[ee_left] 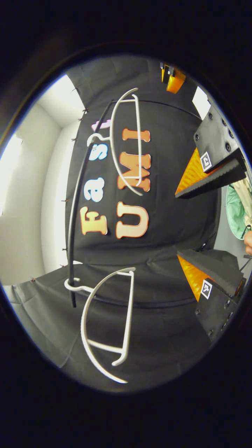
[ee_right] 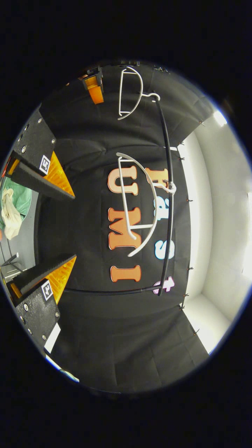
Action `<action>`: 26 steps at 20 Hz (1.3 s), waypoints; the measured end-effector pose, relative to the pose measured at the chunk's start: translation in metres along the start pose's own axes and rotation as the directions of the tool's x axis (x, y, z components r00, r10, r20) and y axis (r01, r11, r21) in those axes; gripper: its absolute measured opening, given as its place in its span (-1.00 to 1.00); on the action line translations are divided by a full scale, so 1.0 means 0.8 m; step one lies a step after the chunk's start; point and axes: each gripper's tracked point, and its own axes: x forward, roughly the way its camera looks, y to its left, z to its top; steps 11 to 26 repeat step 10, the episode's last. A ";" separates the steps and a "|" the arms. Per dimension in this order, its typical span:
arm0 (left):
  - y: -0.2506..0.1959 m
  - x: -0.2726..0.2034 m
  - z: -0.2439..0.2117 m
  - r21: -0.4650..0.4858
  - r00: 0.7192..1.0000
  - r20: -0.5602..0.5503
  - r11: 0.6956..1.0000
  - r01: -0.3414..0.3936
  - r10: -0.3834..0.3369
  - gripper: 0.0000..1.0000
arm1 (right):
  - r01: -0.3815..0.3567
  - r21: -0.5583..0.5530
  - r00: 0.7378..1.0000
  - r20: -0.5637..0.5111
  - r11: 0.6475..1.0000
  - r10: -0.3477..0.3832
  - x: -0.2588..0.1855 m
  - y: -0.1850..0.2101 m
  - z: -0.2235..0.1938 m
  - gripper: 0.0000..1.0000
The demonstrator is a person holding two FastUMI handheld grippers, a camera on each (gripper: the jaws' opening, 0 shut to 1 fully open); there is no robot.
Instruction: Grasp the clothes on the hanger with both hands and then place them into the laundry hamper below.
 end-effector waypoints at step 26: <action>0.008 -0.017 0.022 0.012 0.999 0.035 1.000 -0.027 0.027 0.83 | -0.014 0.037 1.000 0.014 0.999 0.013 0.000 -0.004 0.004 0.88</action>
